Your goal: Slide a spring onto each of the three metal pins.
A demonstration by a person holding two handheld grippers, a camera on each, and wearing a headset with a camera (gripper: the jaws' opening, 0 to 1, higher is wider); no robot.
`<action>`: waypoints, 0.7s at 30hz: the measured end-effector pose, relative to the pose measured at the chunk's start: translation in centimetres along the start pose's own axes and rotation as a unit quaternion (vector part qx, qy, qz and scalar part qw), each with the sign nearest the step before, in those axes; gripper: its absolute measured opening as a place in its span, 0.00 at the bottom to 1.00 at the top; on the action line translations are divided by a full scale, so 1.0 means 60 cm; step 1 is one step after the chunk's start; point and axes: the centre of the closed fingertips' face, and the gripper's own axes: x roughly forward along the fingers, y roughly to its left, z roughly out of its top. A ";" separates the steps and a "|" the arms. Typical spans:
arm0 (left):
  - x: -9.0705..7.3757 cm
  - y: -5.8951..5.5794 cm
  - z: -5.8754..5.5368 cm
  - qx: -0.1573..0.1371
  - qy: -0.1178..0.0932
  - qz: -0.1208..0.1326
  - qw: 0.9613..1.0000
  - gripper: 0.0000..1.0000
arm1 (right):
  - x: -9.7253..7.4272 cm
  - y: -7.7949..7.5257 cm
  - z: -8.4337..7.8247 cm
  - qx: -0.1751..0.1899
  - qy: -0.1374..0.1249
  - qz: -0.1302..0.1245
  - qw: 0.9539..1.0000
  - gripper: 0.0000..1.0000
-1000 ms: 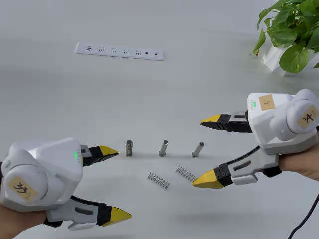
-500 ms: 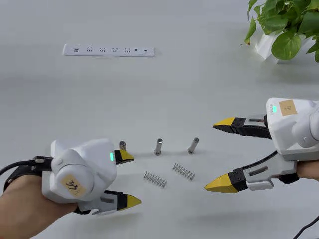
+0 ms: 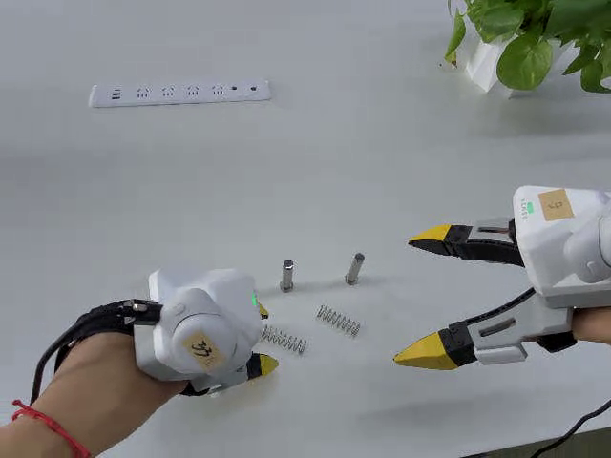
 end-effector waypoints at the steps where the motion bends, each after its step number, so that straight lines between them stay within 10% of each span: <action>1: 0.002 0.000 -0.002 0.002 0.004 -0.001 1.000 0.26 | -0.001 0.000 -0.002 0.001 0.001 -0.001 1.000 0.79; 21: 0.016 -0.003 -0.010 -0.019 0.019 -0.003 1.000 0.15 | -0.002 -0.002 -0.011 0.012 -0.002 -0.011 1.000 0.76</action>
